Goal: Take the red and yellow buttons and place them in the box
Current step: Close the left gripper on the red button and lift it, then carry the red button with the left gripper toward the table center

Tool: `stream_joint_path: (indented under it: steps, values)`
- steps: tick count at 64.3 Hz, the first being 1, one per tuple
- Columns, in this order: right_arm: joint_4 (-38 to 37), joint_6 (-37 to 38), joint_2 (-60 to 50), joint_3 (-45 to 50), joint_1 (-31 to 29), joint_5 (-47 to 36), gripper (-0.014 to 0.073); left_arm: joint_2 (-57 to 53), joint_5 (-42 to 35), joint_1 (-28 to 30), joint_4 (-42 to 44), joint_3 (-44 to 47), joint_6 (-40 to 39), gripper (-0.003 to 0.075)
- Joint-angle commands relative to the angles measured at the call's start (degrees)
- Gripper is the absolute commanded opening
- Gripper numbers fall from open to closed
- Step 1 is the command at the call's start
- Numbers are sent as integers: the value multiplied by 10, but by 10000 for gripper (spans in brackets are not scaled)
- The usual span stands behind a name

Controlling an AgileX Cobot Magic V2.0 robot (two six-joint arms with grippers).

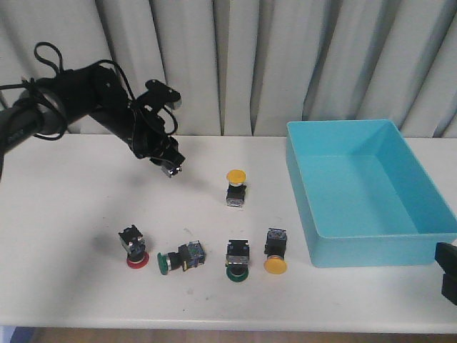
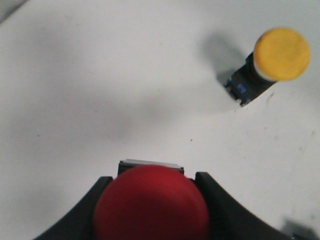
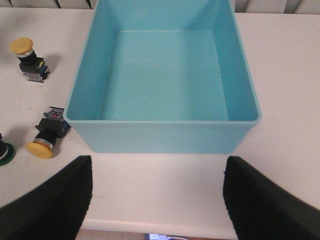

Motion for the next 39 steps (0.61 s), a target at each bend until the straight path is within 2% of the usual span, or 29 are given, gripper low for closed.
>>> stream_joint_path:
  steps: [1,39]
  values:
    - [-6,-6,4,-14,-5,-36,541,-76,-14,-2,-14,-18,-57,195]
    - [-6,-6,4,-14,-5,-36,541,-183,20,-3,-19,-18,-73,195]
